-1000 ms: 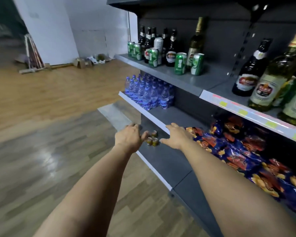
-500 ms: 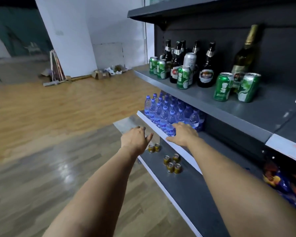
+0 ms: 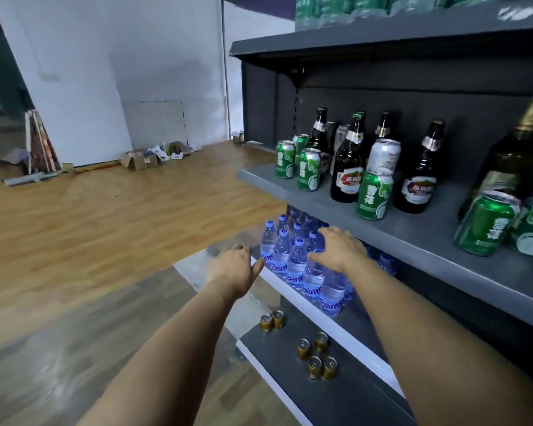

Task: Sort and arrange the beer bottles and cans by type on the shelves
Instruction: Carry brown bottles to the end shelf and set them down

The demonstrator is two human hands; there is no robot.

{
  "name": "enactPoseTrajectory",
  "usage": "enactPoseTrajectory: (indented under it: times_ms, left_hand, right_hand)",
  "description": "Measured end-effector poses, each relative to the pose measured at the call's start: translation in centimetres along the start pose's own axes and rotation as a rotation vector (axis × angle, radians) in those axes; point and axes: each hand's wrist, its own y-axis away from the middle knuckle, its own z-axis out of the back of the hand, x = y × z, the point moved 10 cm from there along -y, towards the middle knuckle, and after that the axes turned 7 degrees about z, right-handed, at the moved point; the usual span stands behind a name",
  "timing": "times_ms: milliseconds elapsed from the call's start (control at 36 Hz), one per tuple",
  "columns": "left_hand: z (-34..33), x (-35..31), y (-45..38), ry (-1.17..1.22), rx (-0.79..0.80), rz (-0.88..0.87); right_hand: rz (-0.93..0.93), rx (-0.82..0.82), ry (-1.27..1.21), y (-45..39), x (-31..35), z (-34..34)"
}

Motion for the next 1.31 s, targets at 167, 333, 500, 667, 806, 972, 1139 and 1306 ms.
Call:
enactPoseTrajectory:
  times_ms: [167,333,500,667,806,972,1139,1306]
  left_hand:
    - [1.9,1.0,-7.9,0.002,-0.025,-0.097]
    - [2.0,-3.2,-13.8,0.101,-0.02,-0.207]
    - [3.3,-8.0,-18.0,0.219,-0.083,-0.285]
    - [4.9,-11.0,-22.0,0.229,-0.147,-0.362]
    - [5.0,-11.4,-25.8,0.463,-0.076,-0.284]
    - [6.0,-13.9,-29.4,0.565,-0.046,-0.296]
    - [5.6,-16.5,-32.4,0.366,0.007,-0.43]
    - [5.2,-17.2,-33.4,0.536,0.077,-0.493]
  right_hand:
    - [-0.126,-0.18,-0.008,-4.8,0.1,5.2]
    - [-0.27,-0.42,-0.091,-7.0,-2.5,10.1]
    - [-0.336,-0.595,-0.207,-9.8,-4.7,12.4]
    - [-0.355,-0.695,-0.214,-12.4,-5.9,14.2]
    - [-0.425,-0.731,-0.218,-14.0,-6.8,14.6]
    - [-0.543,-0.767,-0.174,-15.4,-7.6,14.0]
    - [-0.677,-0.78,-0.076,-15.8,-8.0,14.3]
    - [-0.774,-0.768,-0.045,-16.0,-8.1,14.4]
